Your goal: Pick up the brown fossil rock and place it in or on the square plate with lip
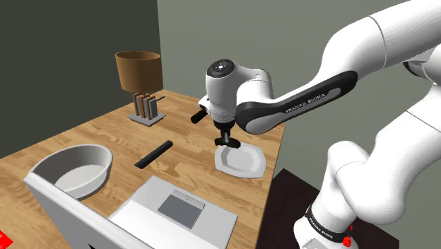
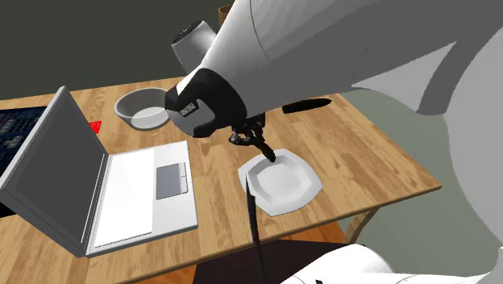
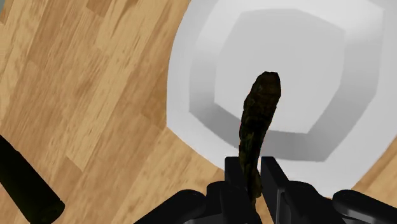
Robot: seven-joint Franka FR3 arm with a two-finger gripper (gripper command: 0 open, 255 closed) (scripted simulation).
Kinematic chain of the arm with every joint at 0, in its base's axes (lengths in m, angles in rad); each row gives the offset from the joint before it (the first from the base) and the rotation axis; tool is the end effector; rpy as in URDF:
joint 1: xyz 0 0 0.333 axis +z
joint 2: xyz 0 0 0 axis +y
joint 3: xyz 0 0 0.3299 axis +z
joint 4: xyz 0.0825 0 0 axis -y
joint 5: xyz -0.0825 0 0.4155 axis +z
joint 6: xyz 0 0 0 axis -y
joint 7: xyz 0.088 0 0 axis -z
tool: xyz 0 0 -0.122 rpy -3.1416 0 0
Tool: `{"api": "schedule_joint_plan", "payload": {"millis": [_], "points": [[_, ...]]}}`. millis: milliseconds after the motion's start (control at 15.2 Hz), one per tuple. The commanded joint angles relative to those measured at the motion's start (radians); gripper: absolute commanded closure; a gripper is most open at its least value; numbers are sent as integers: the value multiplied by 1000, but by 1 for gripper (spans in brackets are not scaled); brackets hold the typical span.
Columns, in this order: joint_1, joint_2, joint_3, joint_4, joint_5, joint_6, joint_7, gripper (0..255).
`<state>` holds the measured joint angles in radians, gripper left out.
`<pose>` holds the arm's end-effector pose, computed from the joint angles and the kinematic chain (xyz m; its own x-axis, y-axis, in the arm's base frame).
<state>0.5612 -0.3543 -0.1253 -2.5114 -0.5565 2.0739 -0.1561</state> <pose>0.4110 0.1550 0.3864 0.6433 0.7402 -0.1958 0.7463 -0.5491 0.3762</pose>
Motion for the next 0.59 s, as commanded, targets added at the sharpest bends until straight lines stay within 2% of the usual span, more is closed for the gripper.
{"api": "schedule_joint_plan", "payload": {"millis": [0, 264, 528], "points": [[-19, -73, -20, -66, -21, 5, -24, 255], [-60, -203, -59, -166, -62, -1, -76, 255], [-66, -170, -66, -197, -84, 57, -47, 255]]}}
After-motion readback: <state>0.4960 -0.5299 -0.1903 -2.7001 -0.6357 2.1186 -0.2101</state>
